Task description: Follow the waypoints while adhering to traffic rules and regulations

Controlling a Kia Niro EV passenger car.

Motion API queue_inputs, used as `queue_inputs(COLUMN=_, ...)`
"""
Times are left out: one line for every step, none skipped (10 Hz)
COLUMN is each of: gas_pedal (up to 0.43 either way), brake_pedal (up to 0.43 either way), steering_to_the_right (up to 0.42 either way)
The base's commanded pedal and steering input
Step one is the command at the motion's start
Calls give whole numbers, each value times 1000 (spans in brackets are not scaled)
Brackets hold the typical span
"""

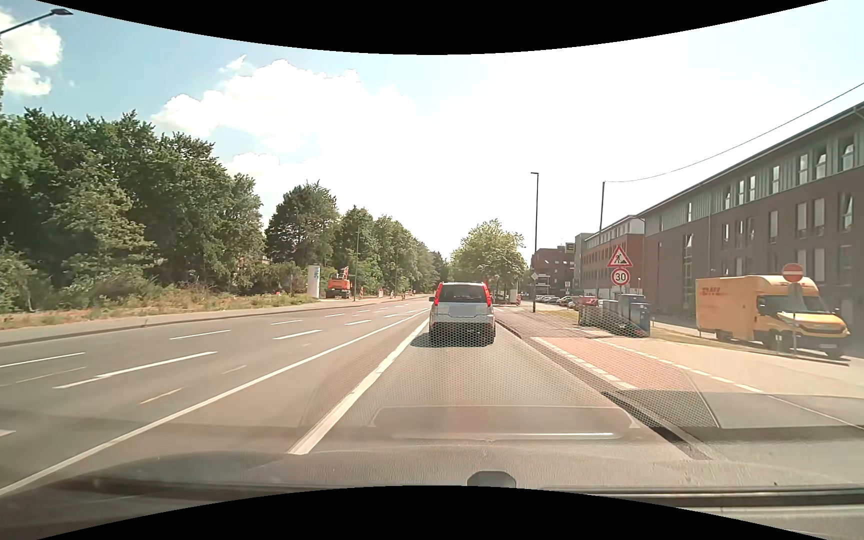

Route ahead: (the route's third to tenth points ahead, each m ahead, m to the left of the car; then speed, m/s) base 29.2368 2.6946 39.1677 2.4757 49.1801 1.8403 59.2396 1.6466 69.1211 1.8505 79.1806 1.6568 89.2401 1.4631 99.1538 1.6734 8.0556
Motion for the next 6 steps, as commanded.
queue_inputs(gas_pedal=98, brake_pedal=18, steering_to_the_right=7)
queue_inputs(gas_pedal=98, brake_pedal=18, steering_to_the_right=7)
queue_inputs(gas_pedal=98, brake_pedal=18, steering_to_the_right=6)
queue_inputs(gas_pedal=98, brake_pedal=18, steering_to_the_right=6)
queue_inputs(gas_pedal=110, brake_pedal=18, steering_to_the_right=6)
queue_inputs(gas_pedal=110, brake_pedal=18, steering_to_the_right=6)
